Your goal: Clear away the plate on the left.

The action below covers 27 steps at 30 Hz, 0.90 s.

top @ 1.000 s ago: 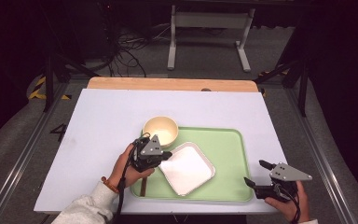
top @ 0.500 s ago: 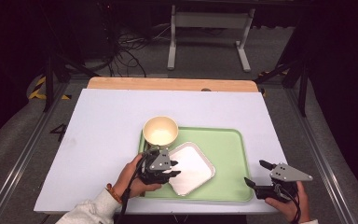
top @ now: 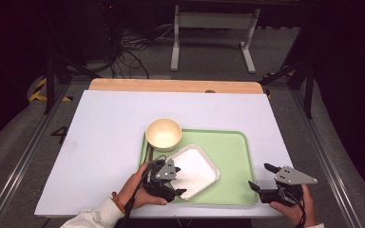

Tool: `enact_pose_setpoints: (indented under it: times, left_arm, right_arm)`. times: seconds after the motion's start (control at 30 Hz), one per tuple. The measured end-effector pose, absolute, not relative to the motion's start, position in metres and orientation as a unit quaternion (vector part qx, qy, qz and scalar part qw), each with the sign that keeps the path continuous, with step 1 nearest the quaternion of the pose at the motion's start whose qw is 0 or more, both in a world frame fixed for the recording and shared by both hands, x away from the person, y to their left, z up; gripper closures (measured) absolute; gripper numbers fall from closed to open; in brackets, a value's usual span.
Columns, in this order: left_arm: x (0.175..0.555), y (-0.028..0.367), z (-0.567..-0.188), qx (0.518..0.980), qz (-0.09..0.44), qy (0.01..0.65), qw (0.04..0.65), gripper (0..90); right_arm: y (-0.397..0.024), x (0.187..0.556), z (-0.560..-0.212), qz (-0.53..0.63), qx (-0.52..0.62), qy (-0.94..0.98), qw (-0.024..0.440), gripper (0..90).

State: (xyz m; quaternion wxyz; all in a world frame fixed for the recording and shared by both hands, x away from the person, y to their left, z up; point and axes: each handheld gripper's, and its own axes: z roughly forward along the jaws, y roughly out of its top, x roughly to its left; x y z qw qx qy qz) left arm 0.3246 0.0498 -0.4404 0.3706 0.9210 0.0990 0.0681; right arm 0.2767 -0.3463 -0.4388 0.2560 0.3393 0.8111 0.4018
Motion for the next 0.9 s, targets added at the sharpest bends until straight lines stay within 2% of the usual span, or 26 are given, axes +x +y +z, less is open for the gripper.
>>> enact_pose_setpoints:
  times: [0.07, 0.17, 0.2, 0.23, 0.3, 0.4, 0.47, 0.9]
  left_arm:
    - [0.324, 0.05, -0.442, 0.923, 0.07, 0.104, 0.363, 32.1]
    - [0.323, 0.051, -0.444, 0.924, 0.068, 0.102, 0.361, 40.7]
    - [0.323, 0.052, -0.445, 0.925, 0.067, 0.102, 0.36, 52.4]
    - [0.323, 0.052, -0.445, 0.924, 0.064, 0.1, 0.362, 54.6]
    - [0.323, 0.053, -0.446, 0.926, 0.05, 0.094, 0.363, 73.1]
    - [0.323, 0.054, -0.448, 0.929, 0.04, 0.091, 0.356, 86.0]
    - [0.323, 0.055, -0.449, 0.932, 0.029, 0.089, 0.351, 89.9]
    - [0.323, 0.08, -0.448, 0.932, 0.022, 0.106, 0.345, 90.0]
  right_arm:
    - [-0.346, 0.277, -0.439, 0.402, 0.339, 0.811, 0.256, 15.5]
    - [-0.346, 0.277, -0.439, 0.401, 0.339, 0.812, 0.255, 15.4]
    - [-0.346, 0.277, -0.439, 0.401, 0.339, 0.812, 0.256, 15.4]
    - [-0.346, 0.277, -0.439, 0.401, 0.338, 0.812, 0.256, 15.4]
    - [-0.346, 0.277, -0.439, 0.401, 0.338, 0.812, 0.255, 15.4]
    - [-0.346, 0.277, -0.439, 0.401, 0.339, 0.812, 0.255, 15.4]
    - [-0.346, 0.277, -0.439, 0.402, 0.338, 0.812, 0.254, 15.4]
    - [-0.345, 0.277, -0.44, 0.4, 0.338, 0.814, 0.252, 15.5]
